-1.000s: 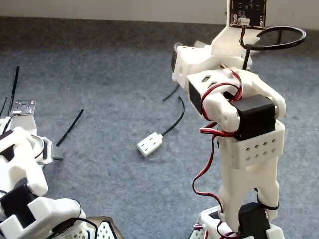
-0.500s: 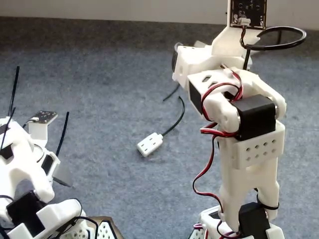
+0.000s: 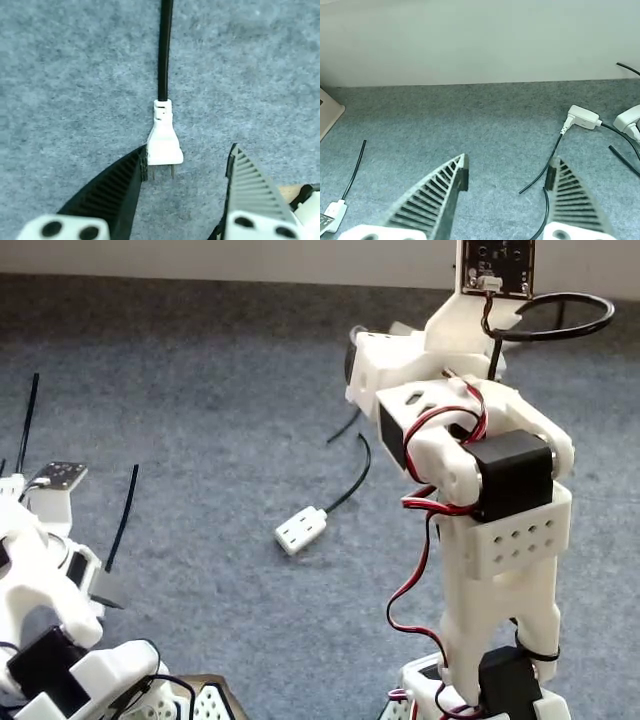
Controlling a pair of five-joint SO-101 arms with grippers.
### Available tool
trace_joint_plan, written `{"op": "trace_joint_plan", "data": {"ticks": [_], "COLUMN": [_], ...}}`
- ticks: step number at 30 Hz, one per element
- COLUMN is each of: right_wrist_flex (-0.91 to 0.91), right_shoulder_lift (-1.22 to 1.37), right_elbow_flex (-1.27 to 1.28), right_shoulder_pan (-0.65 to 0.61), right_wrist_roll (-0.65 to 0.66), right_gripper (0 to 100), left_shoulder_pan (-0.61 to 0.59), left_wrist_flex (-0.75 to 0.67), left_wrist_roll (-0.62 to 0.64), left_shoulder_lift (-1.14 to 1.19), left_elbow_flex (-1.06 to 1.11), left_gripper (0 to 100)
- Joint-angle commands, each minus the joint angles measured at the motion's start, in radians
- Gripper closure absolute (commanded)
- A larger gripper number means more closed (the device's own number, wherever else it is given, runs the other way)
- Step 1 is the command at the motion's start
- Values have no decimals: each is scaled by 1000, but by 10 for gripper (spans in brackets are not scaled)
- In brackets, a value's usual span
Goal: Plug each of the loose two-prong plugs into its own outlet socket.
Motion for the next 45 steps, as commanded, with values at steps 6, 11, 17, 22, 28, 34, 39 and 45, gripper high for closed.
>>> {"op": "trace_joint_plan", "data": {"ticks": [6,11,17,22,28,34,39,45], "right_wrist_flex": [-22,-22,-18,-18,-19,-19,-21,-21], "right_shoulder_lift": [-31,-31,-35,-36,-30,-30,-28,-28], "right_elbow_flex": [-27,-27,-27,-27,-27,-27,-27,-27], "right_shoulder_pan": [-10,-10,-10,-10,-10,-10,-10,-10], "right_wrist_roll": [12,12,12,12,12,12,12,12], "right_gripper": [748,748,748,748,748,748,748,748], "left_shoulder_pan": [-33,-28,-33,-51,-85,-79,-76,-39], "left_wrist_flex": [-9,5,-106,-247,-256,-258,-250,52], "left_wrist_roll": [-110,-94,-95,-95,-97,-97,-92,-95], "left_shoulder_lift": [-36,-28,-28,-28,-30,-31,-38,-39], "left_elbow_flex": [65,31,117,206,208,208,157,-25], "left_gripper": [734,734,734,734,734,734,734,734]}}
